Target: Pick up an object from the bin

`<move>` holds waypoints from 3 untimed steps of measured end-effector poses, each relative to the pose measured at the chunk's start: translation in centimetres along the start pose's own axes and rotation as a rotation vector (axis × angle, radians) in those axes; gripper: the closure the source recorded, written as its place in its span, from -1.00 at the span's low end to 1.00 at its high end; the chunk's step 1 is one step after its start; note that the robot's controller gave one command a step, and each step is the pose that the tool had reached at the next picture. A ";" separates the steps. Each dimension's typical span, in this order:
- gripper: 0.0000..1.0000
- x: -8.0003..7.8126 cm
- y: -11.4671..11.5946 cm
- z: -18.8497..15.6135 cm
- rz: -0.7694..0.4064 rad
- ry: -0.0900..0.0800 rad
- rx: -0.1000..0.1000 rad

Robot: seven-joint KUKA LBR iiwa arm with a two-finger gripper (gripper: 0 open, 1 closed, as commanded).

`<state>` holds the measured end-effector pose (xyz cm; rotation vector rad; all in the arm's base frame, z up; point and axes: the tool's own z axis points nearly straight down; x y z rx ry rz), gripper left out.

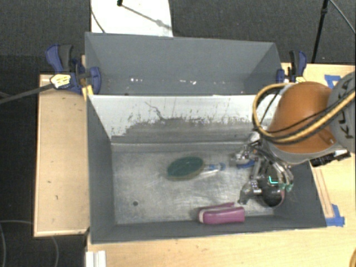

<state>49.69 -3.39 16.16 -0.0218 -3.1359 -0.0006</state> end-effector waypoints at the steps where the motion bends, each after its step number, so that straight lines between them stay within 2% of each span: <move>1: -1.00 0.4 5.3 7.1 -0.221 -0.049 0.003; 2: -1.00 -6.6 12.3 6.0 -0.132 -0.007 -0.002; 3: -1.00 -8.7 10.3 6.3 0.027 0.017 -0.002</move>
Offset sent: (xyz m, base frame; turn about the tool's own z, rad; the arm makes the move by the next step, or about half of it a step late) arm -0.0182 0.0624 -0.0916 -0.2412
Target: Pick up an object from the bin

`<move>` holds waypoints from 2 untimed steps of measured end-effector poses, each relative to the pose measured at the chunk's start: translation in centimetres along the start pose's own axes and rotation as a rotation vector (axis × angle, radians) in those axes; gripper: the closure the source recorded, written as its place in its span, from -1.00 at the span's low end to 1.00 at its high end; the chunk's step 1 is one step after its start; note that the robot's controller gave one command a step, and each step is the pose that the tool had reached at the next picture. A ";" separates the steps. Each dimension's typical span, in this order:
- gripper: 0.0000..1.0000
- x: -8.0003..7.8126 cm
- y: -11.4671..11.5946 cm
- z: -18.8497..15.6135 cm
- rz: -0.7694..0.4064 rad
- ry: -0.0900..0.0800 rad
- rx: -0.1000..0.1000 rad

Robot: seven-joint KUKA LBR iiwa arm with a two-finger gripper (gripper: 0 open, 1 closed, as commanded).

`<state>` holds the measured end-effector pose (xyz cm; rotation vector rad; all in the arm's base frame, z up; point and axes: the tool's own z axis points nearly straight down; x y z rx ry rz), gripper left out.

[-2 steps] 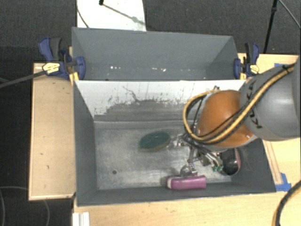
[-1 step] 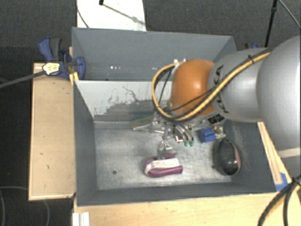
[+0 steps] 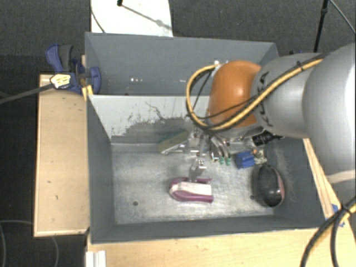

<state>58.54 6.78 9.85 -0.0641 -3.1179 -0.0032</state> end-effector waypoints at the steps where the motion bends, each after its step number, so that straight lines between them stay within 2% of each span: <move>1: -1.00 -0.5 -3.3 1.8 0.124 0.002 -0.018; 2: -1.00 -0.6 -4.9 1.8 0.217 -0.002 -0.023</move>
Offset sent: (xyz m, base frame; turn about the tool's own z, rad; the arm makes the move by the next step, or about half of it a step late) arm 0.0033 -0.0428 -0.0285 0.1276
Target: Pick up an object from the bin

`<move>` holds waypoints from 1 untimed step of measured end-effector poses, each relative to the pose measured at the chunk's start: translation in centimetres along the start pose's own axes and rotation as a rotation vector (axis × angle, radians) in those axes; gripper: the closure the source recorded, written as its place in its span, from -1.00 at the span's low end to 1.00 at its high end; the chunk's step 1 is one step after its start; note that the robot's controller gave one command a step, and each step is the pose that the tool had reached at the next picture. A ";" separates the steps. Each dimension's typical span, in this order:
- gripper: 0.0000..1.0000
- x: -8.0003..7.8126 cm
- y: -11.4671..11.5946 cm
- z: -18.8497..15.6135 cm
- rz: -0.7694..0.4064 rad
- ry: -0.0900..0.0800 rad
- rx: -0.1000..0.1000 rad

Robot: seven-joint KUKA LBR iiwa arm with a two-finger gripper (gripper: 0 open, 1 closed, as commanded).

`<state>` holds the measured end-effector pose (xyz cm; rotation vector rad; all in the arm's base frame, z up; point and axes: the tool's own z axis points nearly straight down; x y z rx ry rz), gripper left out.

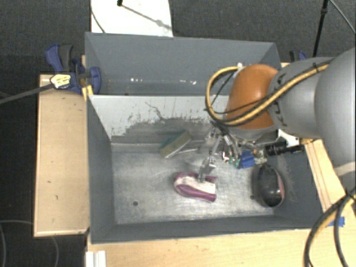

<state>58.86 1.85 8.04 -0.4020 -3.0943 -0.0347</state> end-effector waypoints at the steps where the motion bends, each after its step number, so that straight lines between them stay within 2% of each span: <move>1: 1.00 0.0 -0.1 0.0 -0.003 -0.001 0.002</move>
Offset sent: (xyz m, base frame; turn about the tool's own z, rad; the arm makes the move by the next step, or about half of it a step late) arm 0.0000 0.0000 0.0000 0.0000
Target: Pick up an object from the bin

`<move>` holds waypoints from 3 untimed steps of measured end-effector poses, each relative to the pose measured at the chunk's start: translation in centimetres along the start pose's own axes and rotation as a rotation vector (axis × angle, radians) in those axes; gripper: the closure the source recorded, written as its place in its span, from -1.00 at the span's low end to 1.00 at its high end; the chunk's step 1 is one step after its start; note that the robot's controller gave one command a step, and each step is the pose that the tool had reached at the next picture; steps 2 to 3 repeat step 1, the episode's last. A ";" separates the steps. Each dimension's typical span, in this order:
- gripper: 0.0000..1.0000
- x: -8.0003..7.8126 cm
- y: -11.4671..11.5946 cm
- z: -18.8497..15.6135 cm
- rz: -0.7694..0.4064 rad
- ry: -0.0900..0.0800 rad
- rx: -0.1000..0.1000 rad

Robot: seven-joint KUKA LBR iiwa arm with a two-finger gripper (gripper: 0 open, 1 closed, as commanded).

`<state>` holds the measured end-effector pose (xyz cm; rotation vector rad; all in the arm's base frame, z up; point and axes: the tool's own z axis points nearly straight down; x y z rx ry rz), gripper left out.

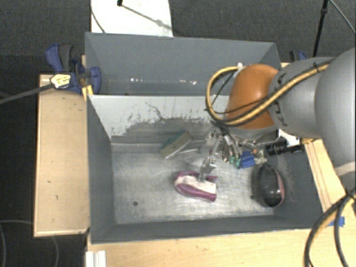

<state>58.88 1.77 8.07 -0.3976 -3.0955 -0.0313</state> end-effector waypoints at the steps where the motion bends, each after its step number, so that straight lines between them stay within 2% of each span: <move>1: 1.00 0.0 0.3 -7.3 -0.008 -0.032 0.014; 3: 1.00 0.0 0.3 -7.3 -0.008 -0.032 0.014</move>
Offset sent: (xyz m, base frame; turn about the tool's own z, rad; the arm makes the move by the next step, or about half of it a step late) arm 0.0000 0.0001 0.0684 0.0002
